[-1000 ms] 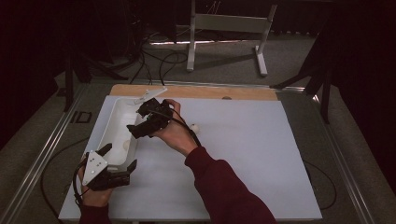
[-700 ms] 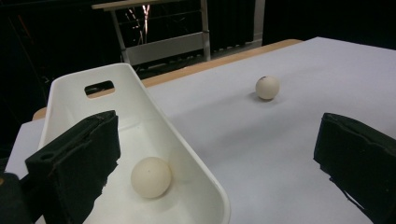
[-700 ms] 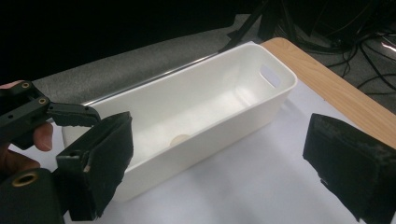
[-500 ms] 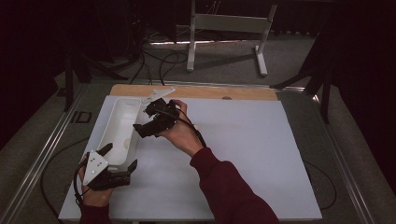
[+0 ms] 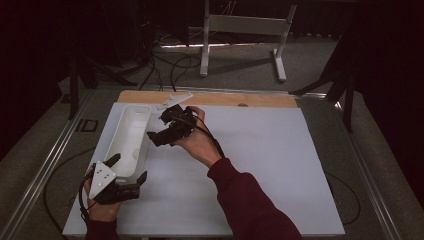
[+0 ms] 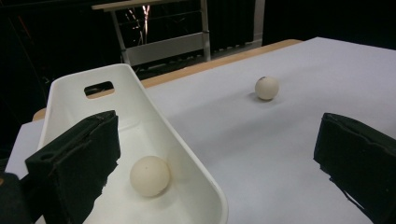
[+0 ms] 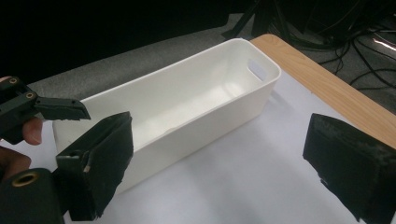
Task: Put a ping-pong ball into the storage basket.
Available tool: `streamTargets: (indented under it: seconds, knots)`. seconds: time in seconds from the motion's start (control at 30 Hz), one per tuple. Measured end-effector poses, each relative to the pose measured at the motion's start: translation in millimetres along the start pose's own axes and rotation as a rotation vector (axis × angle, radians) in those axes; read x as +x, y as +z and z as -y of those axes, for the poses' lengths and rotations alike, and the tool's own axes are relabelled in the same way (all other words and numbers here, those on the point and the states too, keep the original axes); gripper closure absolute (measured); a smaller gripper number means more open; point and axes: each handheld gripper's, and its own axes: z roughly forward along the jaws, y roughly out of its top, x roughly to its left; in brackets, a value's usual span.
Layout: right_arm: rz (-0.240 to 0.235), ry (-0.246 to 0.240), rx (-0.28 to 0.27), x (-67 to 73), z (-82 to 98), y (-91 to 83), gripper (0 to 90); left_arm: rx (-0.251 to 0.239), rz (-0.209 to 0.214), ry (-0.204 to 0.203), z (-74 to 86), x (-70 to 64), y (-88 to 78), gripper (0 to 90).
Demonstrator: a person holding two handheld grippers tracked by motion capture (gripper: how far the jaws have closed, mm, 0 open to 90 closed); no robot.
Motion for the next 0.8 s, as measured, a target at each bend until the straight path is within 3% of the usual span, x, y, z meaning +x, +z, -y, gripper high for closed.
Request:
streamTargets:
  seconds: [0.8]
  knots:
    - [0.037, 0.025, 0.005, -16.6, 10.3, -10.3, 8.1, 0.001, -0.002, -0.002, 0.4, 0.7, -0.6, 1.1]
